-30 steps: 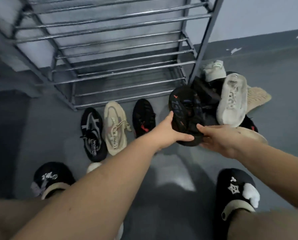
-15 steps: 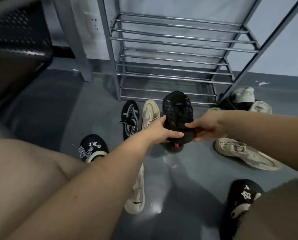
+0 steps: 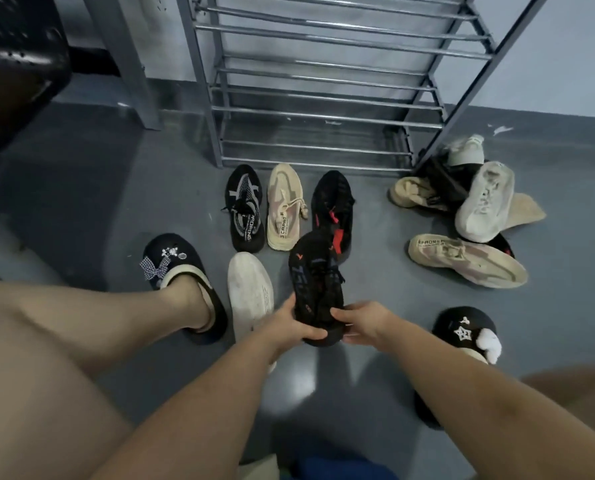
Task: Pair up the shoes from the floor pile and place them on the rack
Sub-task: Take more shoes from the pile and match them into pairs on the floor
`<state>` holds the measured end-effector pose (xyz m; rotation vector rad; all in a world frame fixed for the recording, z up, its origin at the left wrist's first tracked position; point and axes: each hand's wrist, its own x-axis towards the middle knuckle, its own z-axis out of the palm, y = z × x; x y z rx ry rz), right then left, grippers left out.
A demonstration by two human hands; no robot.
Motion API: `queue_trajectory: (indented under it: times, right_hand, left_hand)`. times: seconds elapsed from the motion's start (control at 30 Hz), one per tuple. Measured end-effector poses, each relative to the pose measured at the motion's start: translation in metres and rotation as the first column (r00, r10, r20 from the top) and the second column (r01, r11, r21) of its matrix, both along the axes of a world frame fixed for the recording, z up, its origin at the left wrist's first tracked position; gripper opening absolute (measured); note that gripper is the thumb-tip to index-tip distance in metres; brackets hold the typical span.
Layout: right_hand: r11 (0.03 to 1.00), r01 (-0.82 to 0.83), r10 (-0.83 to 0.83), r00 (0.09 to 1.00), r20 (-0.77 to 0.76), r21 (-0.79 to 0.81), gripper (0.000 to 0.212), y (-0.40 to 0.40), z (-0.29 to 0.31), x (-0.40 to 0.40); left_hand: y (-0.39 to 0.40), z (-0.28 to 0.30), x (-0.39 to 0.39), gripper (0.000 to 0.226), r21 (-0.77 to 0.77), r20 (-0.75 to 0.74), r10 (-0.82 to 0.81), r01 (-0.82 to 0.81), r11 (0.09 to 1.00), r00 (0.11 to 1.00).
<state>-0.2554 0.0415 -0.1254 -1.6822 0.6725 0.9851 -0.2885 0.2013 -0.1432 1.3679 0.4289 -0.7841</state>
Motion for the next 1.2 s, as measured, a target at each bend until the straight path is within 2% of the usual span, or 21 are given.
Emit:
queue_trajectory:
  times: [0.1,0.2,0.37,0.63,0.73,0.8,0.87,0.97,1.03,1.13,1.2]
  right_hand:
    - [1.0,0.012,-0.013,0.999,-0.052,-0.02,0.036,-0.004,-0.021,-0.026]
    - [0.999,0.033,-0.034,0.997,-0.072,-0.013,0.036,0.0,-0.036,-0.044]
    - [1.0,0.012,-0.013,0.999,-0.048,-0.025,0.033,0.004,-0.046,-0.046]
    - [0.998,-0.009,0.009,1.0,-0.003,-0.056,0.03,0.007,-0.053,-0.036]
    - [0.997,-0.007,0.008,1.0,0.018,-0.071,0.031,0.012,-0.057,-0.032]
    - [0.996,-0.018,0.018,1.0,0.005,-0.084,0.033,0.014,-0.059,-0.029]
    - [0.996,-0.047,0.046,0.999,-0.014,-0.082,0.034,0.015,-0.059,-0.026]
    - [0.982,-0.138,0.148,0.987,0.064,-0.131,0.04,0.015,-0.054,-0.018]
    - [0.931,-0.276,0.312,0.941,0.13,-0.237,0.046,0.011,-0.049,-0.014]
    - [0.693,-0.51,0.645,0.755,0.121,-0.51,0.05,0.0,-0.043,-0.015]
    - [0.591,-0.551,0.725,0.683,0.089,-0.589,0.055,-0.007,-0.04,-0.016]
  left_hand:
    - [-0.003,-0.02,-0.017,0.093,0.025,-0.075,-0.091,0.094,0.995,0.993]
    - [-0.001,-0.027,-0.023,0.086,0.097,-0.097,-0.153,0.162,0.982,0.983]
    - [-0.004,-0.033,-0.029,0.089,0.173,-0.058,-0.083,0.092,0.981,0.995]
    - [-0.012,-0.047,-0.021,0.095,0.307,-0.037,-0.07,0.078,0.948,0.997]
    - [-0.012,-0.052,-0.018,0.09,0.362,-0.033,-0.095,0.1,0.927,0.995]
    - [-0.01,-0.056,-0.017,0.086,0.449,-0.042,-0.173,0.173,0.877,0.984]
    - [-0.008,-0.058,-0.017,0.087,0.568,-0.054,-0.29,0.268,0.778,0.956]
    - [-0.005,-0.058,-0.015,0.09,0.661,-0.052,-0.385,0.321,0.679,0.921]
    - [-0.004,-0.056,-0.012,0.081,0.698,-0.037,-0.391,0.304,0.648,0.92]
    - [-0.003,-0.052,-0.006,0.07,0.751,0.006,-0.412,0.268,0.603,0.911]
    - [-0.001,-0.046,-0.004,0.069,0.78,0.015,-0.462,0.278,0.56,0.887]
